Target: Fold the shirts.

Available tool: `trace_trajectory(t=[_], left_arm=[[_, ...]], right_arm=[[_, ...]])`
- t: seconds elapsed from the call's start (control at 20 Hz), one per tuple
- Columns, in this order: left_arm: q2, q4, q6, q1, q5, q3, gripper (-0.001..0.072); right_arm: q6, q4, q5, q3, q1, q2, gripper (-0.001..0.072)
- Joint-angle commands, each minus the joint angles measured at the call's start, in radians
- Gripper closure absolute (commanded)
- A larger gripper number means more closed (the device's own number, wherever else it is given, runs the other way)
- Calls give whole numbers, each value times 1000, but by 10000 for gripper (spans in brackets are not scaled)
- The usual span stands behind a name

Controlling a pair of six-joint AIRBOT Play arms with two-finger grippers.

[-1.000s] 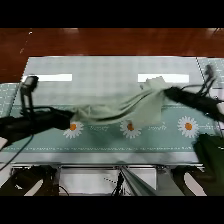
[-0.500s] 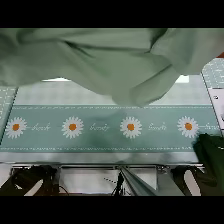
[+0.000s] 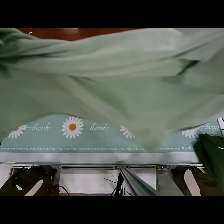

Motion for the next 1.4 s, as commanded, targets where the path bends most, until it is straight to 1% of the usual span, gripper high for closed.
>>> trace_trajectory(t=[0.0, 0.1, 0.15, 0.2, 0.3, 0.35, 0.45, 0.65, 0.8, 0.95, 1.15, 1.25, 1.35], left_arm=[[2, -165, -74, 0, -47, -3, 685], [2, -170, -84, 1, -89, -34, 685], [2, -157, -139, 0, -119, -67, 685], [2, -155, -187, 0, -150, -119, 685], [3, -182, -217, 0, -177, -250, 685], [3, -185, -226, 0, -171, -318, 685], [2, -180, -226, 1, -100, -462, 685], [-33, -176, -227, 1, 183, -684, 685], [-147, -160, -227, 1, 394, -763, 685], [-330, -158, -227, 21, 576, -774, 685], [-524, -158, -227, 124, 787, -774, 685], [-573, -158, -227, 191, 838, -774, 685], [-605, -158, -227, 255, 857, -774, 685]], right_arm=[[70, -97, 25, 100, -1, -15, 670], [70, -188, 119, 133, -1, -52, 671], [69, -219, 186, 133, -1, -76, 671], [60, -242, 283, 133, -1, -117, 671], [22, -239, 436, 133, 2, -212, 670], [19, -224, 473, 131, 2, -269, 671], [12, -191, 448, 130, 2, -386, 671], [-10, -185, 454, 130, 24, -663, 670], [-19, -216, 415, 130, 116, -851, 670], [-26, -277, 314, 130, 213, -995, 670], [-25, -316, 131, 130, 270, -1101, 670], [9, -317, 48, 130, 269, -1127, 670], [47, -365, -29, 130, 269, -1138, 670]])
